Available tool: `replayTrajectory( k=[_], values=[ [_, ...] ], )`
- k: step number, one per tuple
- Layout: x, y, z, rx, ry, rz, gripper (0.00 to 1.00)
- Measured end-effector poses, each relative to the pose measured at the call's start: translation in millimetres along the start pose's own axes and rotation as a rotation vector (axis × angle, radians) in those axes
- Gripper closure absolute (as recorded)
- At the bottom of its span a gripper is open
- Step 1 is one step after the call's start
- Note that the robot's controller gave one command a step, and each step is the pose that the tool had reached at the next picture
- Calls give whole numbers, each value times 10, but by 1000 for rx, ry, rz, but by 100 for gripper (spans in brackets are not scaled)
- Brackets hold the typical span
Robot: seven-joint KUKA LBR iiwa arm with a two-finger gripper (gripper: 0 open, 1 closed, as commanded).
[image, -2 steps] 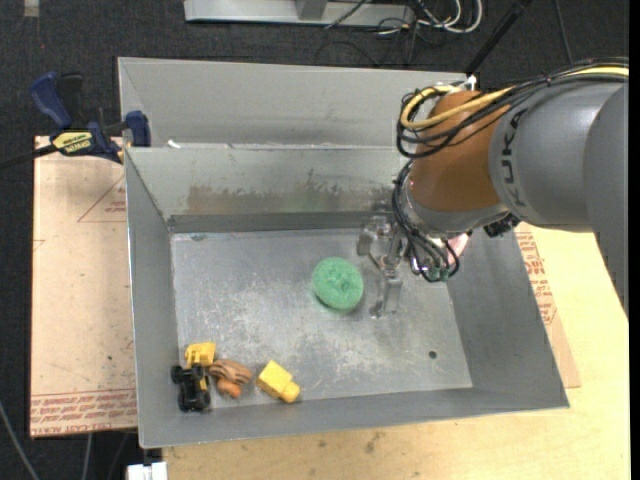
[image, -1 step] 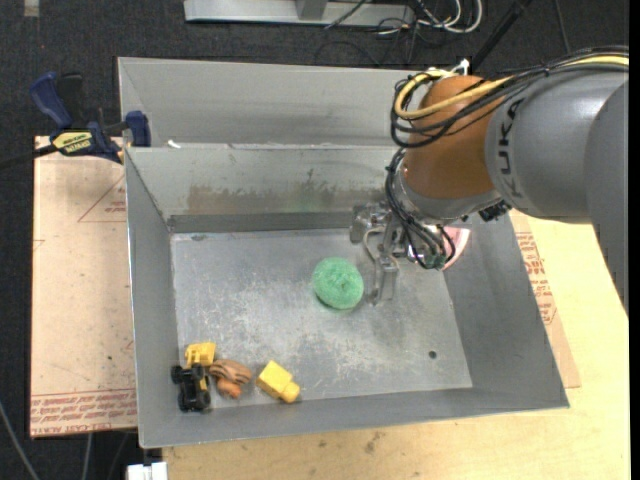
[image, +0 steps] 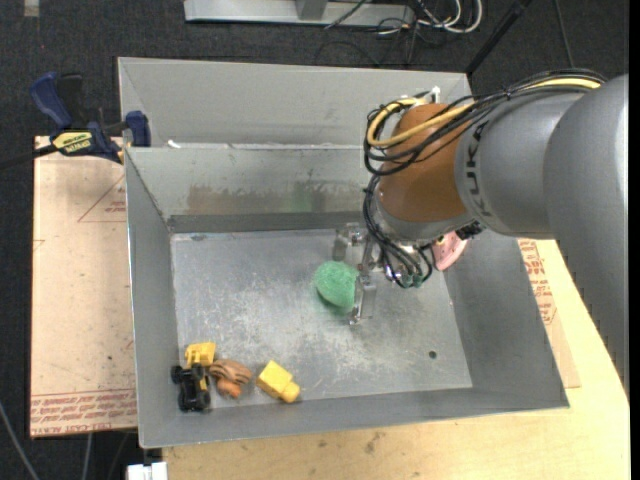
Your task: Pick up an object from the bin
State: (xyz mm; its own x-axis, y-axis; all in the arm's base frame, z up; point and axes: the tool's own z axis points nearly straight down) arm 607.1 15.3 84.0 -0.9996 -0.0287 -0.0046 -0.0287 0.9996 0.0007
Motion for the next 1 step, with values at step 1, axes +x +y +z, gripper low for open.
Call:
replayTrajectory(
  k=[1],
  values=[
    [-236,-3,139,0,0,-25,100]
  ],
)
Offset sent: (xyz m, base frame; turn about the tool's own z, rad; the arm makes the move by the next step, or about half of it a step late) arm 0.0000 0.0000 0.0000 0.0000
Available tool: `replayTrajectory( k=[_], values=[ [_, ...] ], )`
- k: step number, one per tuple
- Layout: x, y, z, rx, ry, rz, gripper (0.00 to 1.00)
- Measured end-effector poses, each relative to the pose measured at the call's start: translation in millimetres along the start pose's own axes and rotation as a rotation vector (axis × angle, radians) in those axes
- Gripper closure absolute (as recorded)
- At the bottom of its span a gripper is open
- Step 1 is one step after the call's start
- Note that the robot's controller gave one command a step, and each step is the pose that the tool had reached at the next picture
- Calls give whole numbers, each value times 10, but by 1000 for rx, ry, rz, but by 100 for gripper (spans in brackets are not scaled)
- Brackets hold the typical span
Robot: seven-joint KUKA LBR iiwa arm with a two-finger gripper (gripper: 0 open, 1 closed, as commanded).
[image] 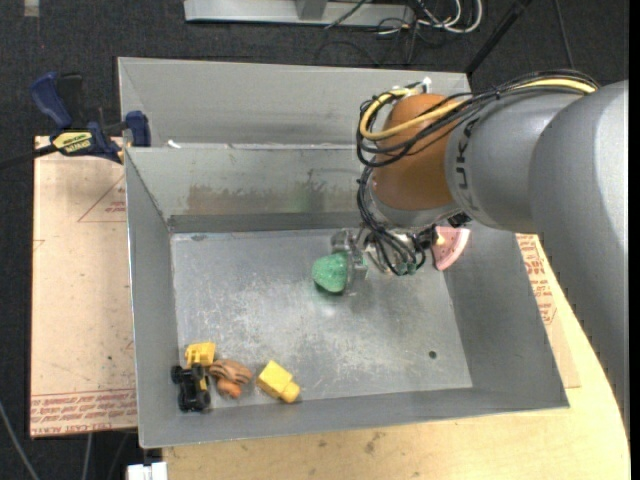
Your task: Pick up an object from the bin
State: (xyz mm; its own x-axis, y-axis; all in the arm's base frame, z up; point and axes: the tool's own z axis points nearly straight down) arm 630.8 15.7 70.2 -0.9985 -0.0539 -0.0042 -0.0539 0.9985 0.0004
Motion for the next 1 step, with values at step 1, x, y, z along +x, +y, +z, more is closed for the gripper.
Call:
replayTrajectory(
  k=[1],
  values=[
    [0,0,0,0,0,0,100]
  ],
)
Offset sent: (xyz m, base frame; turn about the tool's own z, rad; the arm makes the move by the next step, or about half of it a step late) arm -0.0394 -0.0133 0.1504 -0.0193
